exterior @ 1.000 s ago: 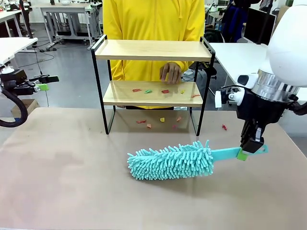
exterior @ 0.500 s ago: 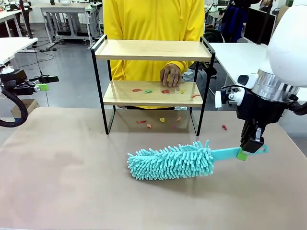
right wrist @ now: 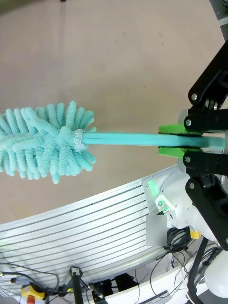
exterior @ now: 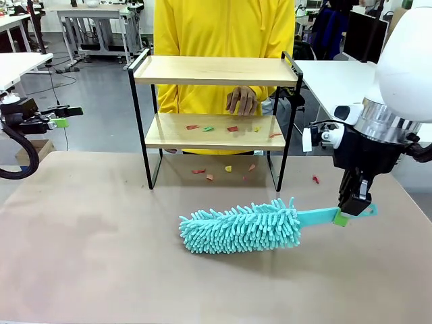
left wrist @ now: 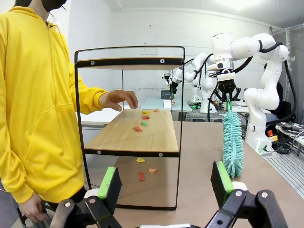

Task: Clean the shelf.
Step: Clean the specific section of the Shelf indicated by the human with the Duster.

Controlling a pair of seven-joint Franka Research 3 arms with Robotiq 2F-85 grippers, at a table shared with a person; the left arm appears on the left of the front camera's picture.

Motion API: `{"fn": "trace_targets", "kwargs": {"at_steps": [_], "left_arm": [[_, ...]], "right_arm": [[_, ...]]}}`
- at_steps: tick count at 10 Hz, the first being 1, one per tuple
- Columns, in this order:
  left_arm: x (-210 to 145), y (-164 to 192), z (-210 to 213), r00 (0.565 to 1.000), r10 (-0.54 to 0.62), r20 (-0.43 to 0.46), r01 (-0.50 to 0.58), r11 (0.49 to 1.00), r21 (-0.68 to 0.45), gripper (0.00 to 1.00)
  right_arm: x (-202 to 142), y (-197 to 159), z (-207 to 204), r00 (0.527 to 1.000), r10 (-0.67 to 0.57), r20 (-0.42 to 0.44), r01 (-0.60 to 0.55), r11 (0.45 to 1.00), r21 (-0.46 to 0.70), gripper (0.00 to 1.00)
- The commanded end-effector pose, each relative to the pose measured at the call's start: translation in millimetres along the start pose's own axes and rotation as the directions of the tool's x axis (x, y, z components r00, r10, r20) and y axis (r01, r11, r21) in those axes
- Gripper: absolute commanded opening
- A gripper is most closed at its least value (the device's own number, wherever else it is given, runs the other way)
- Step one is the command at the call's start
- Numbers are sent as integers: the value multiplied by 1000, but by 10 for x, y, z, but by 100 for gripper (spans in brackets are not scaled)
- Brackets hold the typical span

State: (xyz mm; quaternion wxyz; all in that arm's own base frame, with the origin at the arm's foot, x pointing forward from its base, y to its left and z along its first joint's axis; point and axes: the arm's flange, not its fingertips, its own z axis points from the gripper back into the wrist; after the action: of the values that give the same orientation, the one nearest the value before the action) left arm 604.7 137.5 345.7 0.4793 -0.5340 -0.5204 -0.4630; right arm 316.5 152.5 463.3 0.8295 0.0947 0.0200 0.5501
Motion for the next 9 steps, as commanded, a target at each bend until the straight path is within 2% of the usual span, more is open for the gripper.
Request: {"fn": "trace_targets", "kwargs": {"at_steps": [1,9], "left_arm": [[22,-23,-13,1000,-10,2,10,1000,1,100],[22,-23,-13,1000,-10,2,10,1000,1,100]], "right_arm": [[48,2,29,1000,-22,3,22,1000,-5,13],[48,2,29,1000,-22,3,22,1000,-5,13]]}}
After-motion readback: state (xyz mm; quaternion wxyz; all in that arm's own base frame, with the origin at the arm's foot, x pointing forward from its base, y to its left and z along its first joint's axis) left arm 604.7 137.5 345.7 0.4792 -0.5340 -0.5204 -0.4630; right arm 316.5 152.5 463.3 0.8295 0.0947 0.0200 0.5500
